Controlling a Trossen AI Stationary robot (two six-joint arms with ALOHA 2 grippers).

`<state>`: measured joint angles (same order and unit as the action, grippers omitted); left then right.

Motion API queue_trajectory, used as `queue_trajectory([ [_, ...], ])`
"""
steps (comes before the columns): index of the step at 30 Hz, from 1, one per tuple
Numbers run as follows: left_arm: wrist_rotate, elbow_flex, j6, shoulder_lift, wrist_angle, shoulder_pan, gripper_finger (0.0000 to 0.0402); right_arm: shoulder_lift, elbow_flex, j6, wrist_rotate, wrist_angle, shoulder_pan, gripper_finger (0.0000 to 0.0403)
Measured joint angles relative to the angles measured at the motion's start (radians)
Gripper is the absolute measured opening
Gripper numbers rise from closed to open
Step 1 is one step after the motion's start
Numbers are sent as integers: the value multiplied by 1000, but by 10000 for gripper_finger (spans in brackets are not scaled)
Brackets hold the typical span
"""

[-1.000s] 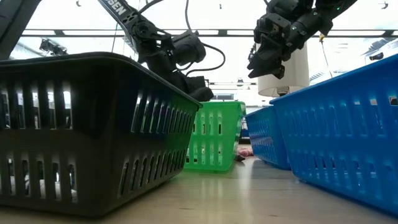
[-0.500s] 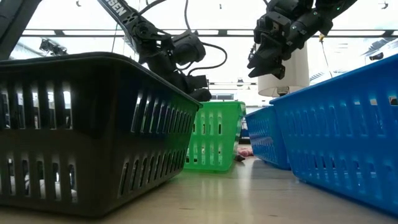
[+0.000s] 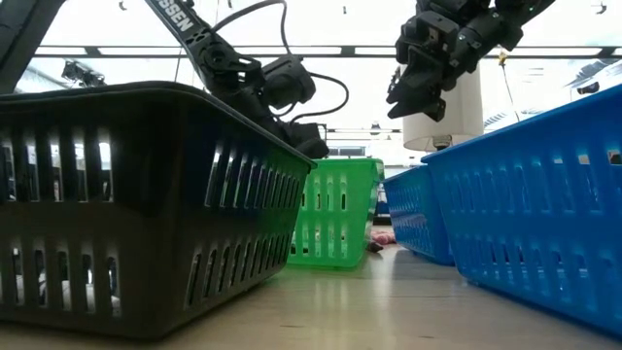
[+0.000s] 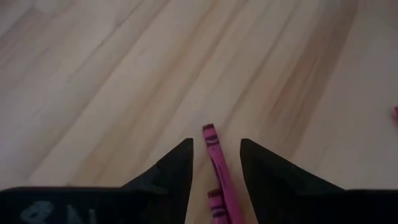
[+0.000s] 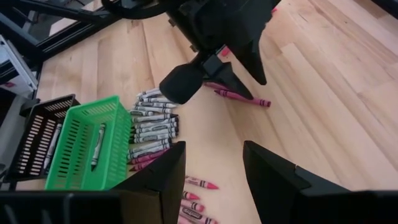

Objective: Sort crayons
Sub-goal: Put the violet crayon into the top blue bin

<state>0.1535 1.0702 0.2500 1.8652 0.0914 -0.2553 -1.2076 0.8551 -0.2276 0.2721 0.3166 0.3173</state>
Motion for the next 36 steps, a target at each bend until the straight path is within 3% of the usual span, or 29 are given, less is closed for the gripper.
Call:
queue_trajectory([
  [20,1,3,92,94,-78,-2,139,0,0,-13,-2,7,-20,169],
  [23,-10,3,107,94,-78,2,117,0,0,-12,-11,7,-21,169],
  [30,-23,3,157,95,-85,26,19,0,0,-8,-13,-3,-21,169],
  [36,-34,2,234,96,-103,41,14,0,0,-6,-13,-6,-21,169],
])
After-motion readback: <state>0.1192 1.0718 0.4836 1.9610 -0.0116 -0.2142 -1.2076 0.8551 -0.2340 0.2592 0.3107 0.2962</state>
